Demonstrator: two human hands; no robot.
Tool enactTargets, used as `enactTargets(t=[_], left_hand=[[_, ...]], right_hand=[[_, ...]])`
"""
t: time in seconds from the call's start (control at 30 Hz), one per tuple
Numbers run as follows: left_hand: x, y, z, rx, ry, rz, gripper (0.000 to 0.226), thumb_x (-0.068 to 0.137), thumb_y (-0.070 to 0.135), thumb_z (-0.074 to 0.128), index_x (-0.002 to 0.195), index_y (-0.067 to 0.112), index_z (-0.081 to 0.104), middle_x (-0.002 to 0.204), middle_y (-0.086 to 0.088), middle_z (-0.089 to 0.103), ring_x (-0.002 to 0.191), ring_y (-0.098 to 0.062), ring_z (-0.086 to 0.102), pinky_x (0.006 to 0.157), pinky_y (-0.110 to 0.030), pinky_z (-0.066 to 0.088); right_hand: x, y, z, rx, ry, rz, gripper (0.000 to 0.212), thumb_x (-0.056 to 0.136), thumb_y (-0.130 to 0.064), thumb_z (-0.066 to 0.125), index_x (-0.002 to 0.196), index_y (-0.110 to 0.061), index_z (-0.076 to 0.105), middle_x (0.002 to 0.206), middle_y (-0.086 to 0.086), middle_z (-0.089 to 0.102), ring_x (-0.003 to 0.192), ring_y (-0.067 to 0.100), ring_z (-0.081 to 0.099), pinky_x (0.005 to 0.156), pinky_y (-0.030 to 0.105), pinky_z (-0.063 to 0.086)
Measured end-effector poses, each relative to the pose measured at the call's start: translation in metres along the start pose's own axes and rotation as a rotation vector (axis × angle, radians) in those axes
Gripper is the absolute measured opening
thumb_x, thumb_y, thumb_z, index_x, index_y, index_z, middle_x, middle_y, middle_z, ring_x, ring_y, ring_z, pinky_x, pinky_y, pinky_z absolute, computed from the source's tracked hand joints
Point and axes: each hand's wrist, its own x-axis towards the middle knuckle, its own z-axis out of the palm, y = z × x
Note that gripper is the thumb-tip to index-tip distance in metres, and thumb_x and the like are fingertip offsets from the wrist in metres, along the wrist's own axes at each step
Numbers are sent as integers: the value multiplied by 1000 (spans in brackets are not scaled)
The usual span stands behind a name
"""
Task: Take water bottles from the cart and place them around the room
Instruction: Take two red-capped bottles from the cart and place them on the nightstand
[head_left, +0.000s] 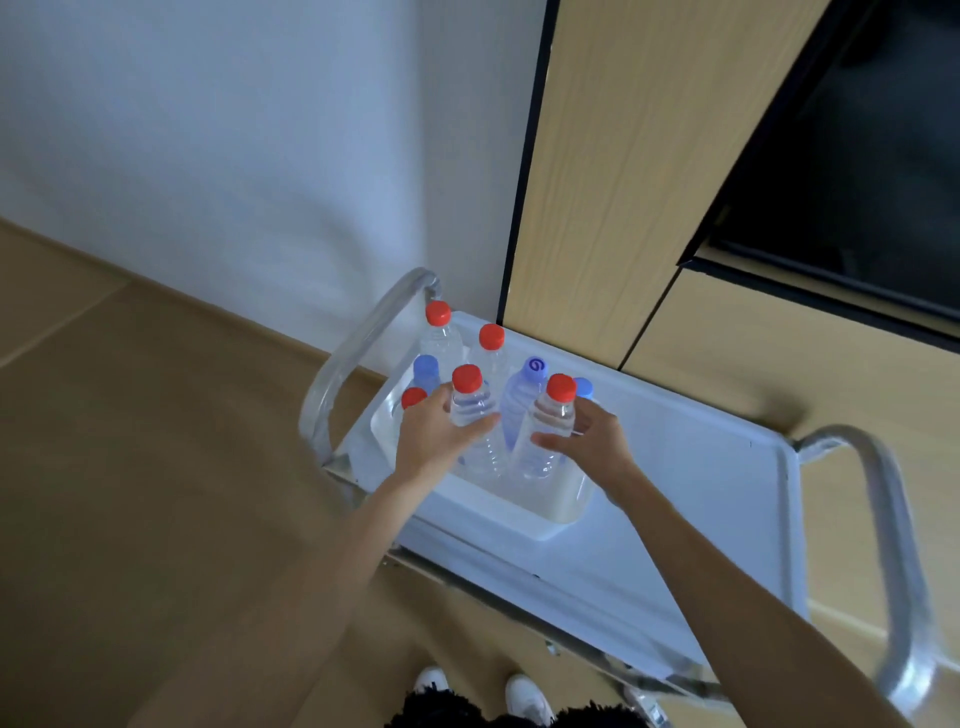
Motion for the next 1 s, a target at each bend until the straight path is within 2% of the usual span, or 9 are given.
enactTargets(t=[0.1,0.17,0.27,0.4,0.5,0.63,0.8,0.9,1.0], left_hand=[[10,22,-11,-105,-19,14,48,62,54,75,90,17,64,91,-13,69,86,-25,65,79,-38,51],[16,37,-20,-184,-60,8,51,60,55,76,95,19,66,93,-9,71,89,-24,67,86,-45,50],[17,63,-32,-321,-109,4,38,66,43,78,98,25,70,97,2,73,95,-13,68,89,-35,52],[10,91,-44,-408,-22,-2,21,77,23,76,96,16,71,89,-1,72,79,-6,68,69,-17,50],[1,101,-56,-453,38,5,22,77,23,76,97,16,72,87,-2,71,79,-14,66,72,-27,52],[-28,110,-75,-509,176,-30,15,71,26,80,85,25,75,86,3,74,80,-13,69,76,-28,56],[-94,103,-102,-460,478,-86,27,77,18,75,103,10,70,94,-3,71,78,-7,66,70,-17,54],[-149,94,-118,-369,655,-166,26,77,24,75,102,17,70,90,7,72,75,1,67,65,-13,50],[-213,82,-133,-329,810,-244,32,74,29,77,105,22,71,95,7,74,88,-7,70,76,-21,53]], right_hand=[[1,-13,-15,117,7,-41,42,67,-6,82,104,-13,65,97,2,71,85,12,65,77,23,48],[3,-23,-23,169,-10,-79,42,69,-7,81,107,-14,65,100,1,72,89,12,66,80,23,48],[5,-42,-33,229,-70,-147,38,72,-8,78,107,-15,66,100,-1,73,90,9,67,83,23,49],[6,-65,-42,279,-158,-224,40,70,-16,79,108,-12,66,101,5,72,91,15,67,87,30,50],[6,-79,-44,302,-239,-276,39,72,-16,78,108,-11,67,106,8,71,99,19,66,92,30,49],[2,-98,-32,283,-373,-327,31,76,-9,74,106,-10,67,105,8,71,96,17,66,87,29,50],[-15,-121,18,202,-600,-366,32,73,-9,77,103,-17,69,101,5,73,94,16,67,88,29,50],[-48,-130,58,165,-763,-404,31,72,-4,77,99,-15,67,91,-2,71,79,2,67,74,17,50],[-96,-135,92,151,-945,-426,30,71,-3,77,93,-22,67,87,-5,70,73,-1,66,67,12,50]])
